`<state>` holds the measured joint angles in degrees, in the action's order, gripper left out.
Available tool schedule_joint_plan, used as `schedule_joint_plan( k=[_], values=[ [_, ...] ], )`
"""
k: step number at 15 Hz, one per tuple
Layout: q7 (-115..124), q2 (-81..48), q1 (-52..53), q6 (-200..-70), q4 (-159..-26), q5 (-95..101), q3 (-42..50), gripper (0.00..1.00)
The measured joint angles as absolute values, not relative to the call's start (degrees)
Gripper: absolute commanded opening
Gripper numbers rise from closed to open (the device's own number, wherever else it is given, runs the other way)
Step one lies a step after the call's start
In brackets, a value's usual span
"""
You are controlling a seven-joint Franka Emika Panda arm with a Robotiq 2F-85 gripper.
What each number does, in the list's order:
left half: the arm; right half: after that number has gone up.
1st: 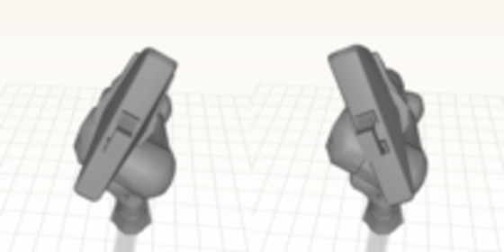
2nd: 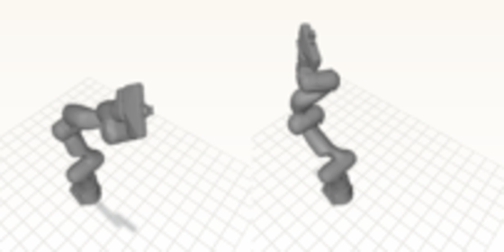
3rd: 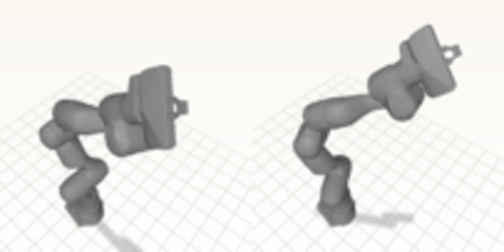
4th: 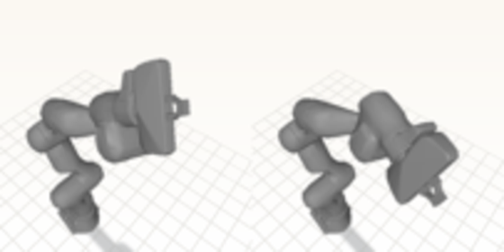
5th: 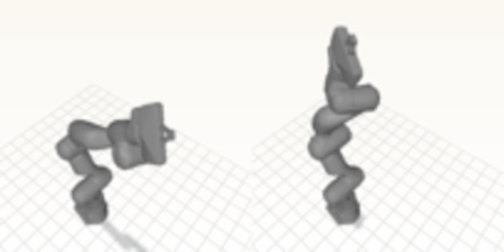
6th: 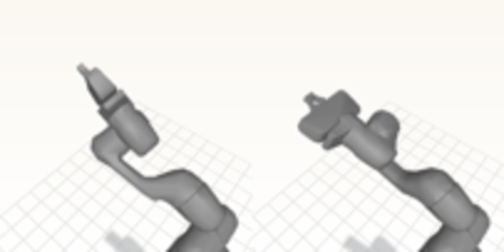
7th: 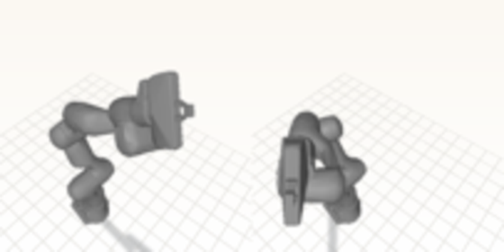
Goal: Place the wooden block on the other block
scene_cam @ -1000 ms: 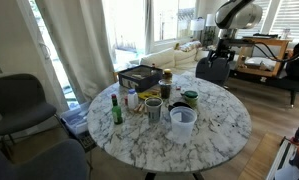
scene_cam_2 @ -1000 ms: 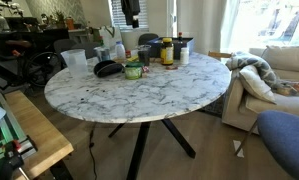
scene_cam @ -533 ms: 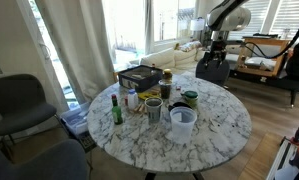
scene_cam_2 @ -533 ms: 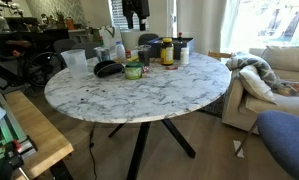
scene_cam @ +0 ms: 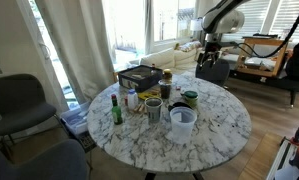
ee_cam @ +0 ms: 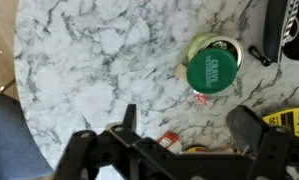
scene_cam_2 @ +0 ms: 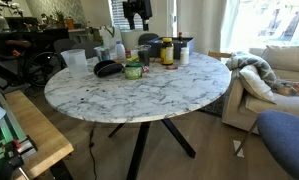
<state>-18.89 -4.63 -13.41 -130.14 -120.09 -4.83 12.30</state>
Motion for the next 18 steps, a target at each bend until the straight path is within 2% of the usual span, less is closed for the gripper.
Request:
schedule_joint_plan(
  k=[6,13,18],
  values=[
    [-23.5,-16.8,-8.1,-130.3,-112.9,-4.8,3.1,1.0],
    [-33.3,-23.3,-9.7,-125.9,-105.5,-4.3,1.8,1.0],
    [-38.4,-22.8,-10.7,-138.2,-112.0,-4.7,1.1,1.0]
  ],
)
